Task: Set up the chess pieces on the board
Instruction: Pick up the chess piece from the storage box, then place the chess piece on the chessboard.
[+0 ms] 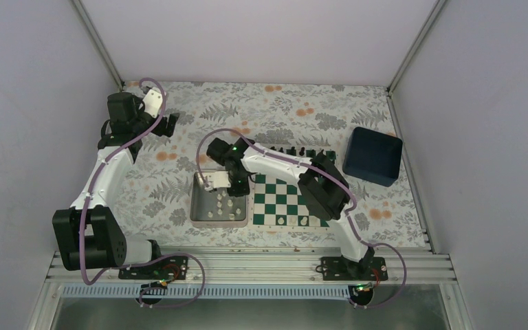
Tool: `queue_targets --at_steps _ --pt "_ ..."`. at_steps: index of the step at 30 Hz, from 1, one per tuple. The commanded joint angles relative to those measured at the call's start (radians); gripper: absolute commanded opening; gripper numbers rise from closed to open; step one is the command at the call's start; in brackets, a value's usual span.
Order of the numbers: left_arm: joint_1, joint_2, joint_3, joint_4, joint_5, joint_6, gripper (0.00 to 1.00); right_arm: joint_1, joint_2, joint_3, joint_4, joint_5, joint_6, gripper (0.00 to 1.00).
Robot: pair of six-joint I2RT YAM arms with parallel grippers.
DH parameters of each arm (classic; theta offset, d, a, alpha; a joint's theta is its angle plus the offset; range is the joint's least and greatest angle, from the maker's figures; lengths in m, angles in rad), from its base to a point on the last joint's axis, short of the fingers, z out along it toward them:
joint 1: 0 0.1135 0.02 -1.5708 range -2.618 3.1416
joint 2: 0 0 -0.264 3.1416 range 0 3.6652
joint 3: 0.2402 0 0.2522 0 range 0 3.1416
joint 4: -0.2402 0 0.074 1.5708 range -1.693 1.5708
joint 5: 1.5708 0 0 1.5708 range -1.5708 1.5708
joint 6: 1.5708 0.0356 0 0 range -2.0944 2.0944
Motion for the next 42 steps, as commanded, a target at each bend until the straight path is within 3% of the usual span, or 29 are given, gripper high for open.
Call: queue_targets --at_steps 1,9,15,23,28,35,42 --pt "-0.004 -0.008 -0.003 0.019 0.013 0.006 1.00 0.015 -0.044 0.061 -0.034 -0.018 0.015 0.11" --pt "-0.003 -0.017 -0.003 0.018 0.003 0.005 1.00 -0.018 -0.222 0.003 -0.080 0.027 0.031 0.11" --pt "0.000 -0.019 -0.002 0.017 -0.005 0.005 1.00 -0.147 -0.485 -0.236 -0.079 0.025 0.020 0.11" --pt "-0.002 -0.009 0.012 0.006 -0.004 0.005 1.00 -0.383 -0.857 -0.684 -0.071 0.023 -0.050 0.12" --pt "-0.003 0.005 0.018 0.003 -0.008 0.006 1.00 -0.501 -1.031 -0.834 -0.100 0.015 -0.101 0.12" --pt "-0.006 0.017 0.024 -0.006 -0.016 0.008 1.00 -0.570 -1.119 -0.992 -0.073 -0.009 -0.158 0.11" --pt "-0.008 0.024 0.025 -0.007 -0.030 0.006 1.00 -0.591 -1.105 -1.108 0.021 -0.038 -0.185 0.11"
